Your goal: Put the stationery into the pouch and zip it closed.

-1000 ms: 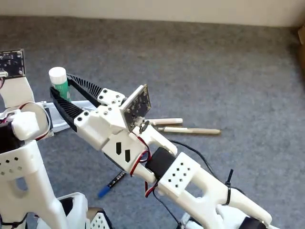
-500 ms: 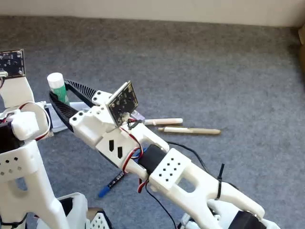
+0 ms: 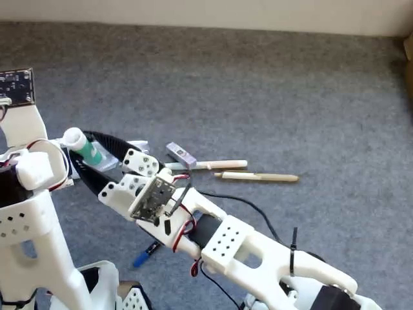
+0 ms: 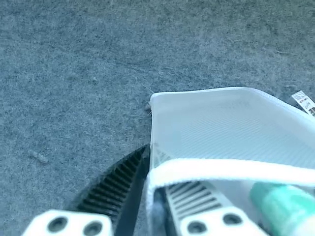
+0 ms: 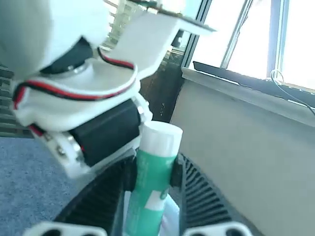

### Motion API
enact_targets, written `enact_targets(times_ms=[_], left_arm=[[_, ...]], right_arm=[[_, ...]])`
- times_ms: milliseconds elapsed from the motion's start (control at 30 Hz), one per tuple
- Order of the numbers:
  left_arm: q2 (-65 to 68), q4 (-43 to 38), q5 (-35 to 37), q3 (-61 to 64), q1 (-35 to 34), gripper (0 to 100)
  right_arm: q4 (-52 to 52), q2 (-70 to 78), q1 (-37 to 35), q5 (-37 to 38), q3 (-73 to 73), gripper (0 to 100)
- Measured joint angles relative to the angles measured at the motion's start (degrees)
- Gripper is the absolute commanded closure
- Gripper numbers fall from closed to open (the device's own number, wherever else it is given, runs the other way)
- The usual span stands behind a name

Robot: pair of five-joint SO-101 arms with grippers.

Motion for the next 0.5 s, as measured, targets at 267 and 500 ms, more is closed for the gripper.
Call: enact_targets(times_ms=[267, 500], left_arm=[[0.0, 0.0, 0.0, 0.0, 0.0, 99], [0.0, 0.0, 0.0, -0.1, 0.0, 99]], right_arm=[[-0.4, 0.0, -0.1, 0.6, 0.4, 98.1], [-0.4, 0.1, -0.5, 0.7, 0.4, 81.9]])
